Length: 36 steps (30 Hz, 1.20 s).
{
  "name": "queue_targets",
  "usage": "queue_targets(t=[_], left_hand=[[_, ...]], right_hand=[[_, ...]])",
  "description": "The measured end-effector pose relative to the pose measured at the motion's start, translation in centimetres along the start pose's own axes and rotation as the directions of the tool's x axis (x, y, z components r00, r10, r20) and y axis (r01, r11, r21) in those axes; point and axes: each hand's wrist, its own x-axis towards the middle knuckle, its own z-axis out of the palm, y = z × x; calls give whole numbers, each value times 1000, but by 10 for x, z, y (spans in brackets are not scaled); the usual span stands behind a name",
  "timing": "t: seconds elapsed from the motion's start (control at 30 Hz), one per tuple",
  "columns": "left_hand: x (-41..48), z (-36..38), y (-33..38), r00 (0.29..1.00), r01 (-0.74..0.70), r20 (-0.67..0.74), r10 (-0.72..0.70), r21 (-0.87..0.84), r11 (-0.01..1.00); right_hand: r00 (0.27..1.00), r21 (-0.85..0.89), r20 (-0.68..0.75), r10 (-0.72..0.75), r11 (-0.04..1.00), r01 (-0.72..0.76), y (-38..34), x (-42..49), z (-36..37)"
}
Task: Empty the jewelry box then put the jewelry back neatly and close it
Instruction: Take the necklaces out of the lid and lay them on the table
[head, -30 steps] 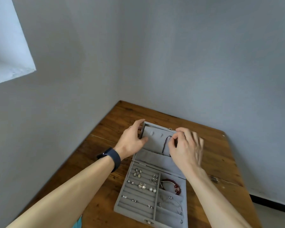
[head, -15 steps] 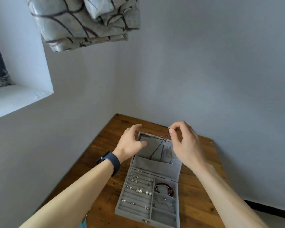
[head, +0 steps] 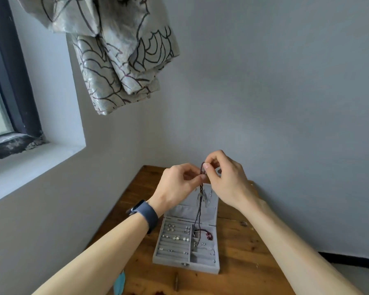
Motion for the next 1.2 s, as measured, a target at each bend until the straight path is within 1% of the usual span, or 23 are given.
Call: queue_targets(t=[0.1, 0.17, 0.27, 0.37, 0.43, 0.5, 0.63, 0.7, 0.83, 0.9, 1.03, 1.07, 1.2], left_hand=[[-24, -4, 5, 998, 45, 46, -43, -48, 998], [-45, -3, 5, 993, 81, 90, -72, -96, 992], [-76, 3, 3, 988, 123, 114, -99, -218, 968], [-102, 8, 3, 975, 215, 145, -171, -389, 896], [-115, 10, 0, 964, 260, 173, -203, -431, 864], [-125, 11, -4, 955, 292, 182, -234, -448, 845], [-133, 11, -19, 942, 335, 165, -292, -457, 824], [-135, 11, -26, 934, 356, 144, -327, -447, 820], [-139, 15, -42, 911, 407, 132, -391, -437, 802], [-140, 18, -49, 896, 438, 136, -422, -420, 795], [-140, 25, -61, 872, 481, 142, -469, -428, 765], [-140, 27, -63, 870, 483, 136, -475, -435, 760], [-137, 32, -70, 848, 508, 137, -513, -486, 711]], right_hand=[[998, 40, 7, 67, 997, -68, -11, -32, -6], [993, 159, 32, 114, 980, -118, -14, -56, -1], [967, 428, 113, 228, 867, -255, -10, -100, 16], [898, 553, 310, 313, 708, -438, -7, -143, 34], [845, 559, 426, 323, 640, -527, -4, -168, 47], [808, 537, 491, 326, 617, -576, -4, -191, 60], [761, 467, 542, 356, 626, -625, -5, -231, 80], [743, 476, 549, 382, 587, -654, -8, -250, 86], [675, 523, 600, 429, 429, -737, -10, -277, 91], [629, 539, 613, 477, 330, -775, -9, -285, 91], [558, 576, 621, 550, 163, -801, -5, -299, 92], [543, 598, 621, 566, 105, -794, -3, -302, 92], [470, 674, 659, 588, -185, -715, 2, -311, 89]])
